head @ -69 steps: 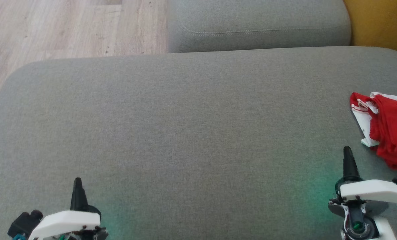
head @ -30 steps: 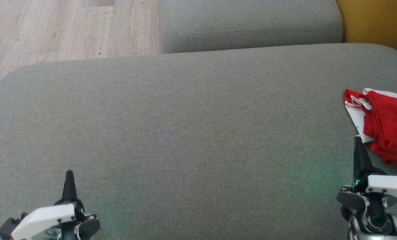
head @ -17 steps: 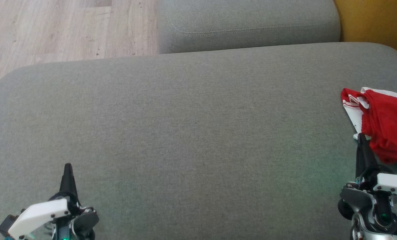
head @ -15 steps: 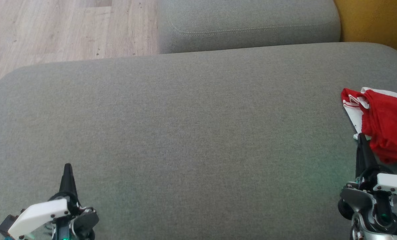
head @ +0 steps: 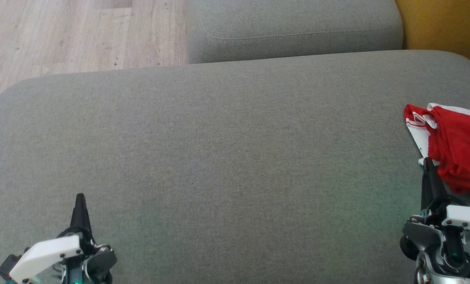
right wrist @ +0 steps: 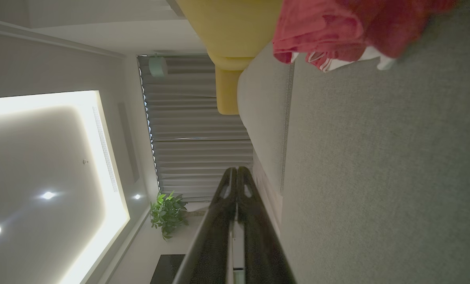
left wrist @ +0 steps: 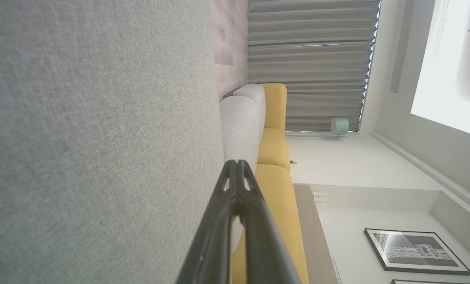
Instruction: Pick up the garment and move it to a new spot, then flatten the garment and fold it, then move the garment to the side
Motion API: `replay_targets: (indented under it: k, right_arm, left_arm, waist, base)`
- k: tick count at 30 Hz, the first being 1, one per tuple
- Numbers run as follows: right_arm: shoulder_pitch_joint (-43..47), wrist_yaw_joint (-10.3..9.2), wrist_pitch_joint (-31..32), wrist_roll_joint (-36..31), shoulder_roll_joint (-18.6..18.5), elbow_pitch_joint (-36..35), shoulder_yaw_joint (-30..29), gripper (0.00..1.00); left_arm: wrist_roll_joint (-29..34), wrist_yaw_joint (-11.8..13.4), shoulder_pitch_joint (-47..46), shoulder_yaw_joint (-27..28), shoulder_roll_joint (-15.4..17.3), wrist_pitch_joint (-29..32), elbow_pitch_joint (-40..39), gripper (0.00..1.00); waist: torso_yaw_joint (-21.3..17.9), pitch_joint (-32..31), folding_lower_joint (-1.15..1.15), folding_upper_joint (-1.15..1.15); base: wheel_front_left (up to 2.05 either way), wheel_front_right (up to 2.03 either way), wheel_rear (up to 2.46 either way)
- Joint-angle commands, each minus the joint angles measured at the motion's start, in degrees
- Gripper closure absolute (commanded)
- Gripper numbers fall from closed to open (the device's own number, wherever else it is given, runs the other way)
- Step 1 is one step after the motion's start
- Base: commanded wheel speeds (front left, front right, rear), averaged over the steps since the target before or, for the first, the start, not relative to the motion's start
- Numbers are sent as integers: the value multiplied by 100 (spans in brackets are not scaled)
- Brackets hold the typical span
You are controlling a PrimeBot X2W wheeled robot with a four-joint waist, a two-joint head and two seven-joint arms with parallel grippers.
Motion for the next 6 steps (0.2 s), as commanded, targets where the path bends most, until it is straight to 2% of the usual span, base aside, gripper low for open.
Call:
replay_targets:
  k: [1,6]
  right_arm:
    - [-102,-4,34,40,-38,-234,116,100]
    - [-102,-4,34,40,-38,-234,116,100]
  left_arm:
    - [-32,-36,-275,229,42,40,-206,100]
    - [-32,-36,-275,229,42,40,-206,100]
  waist:
    - [0,0,0,0]
    - [0,0,0,0]
  base:
    - [0,0,0]
    - [0,0,0]
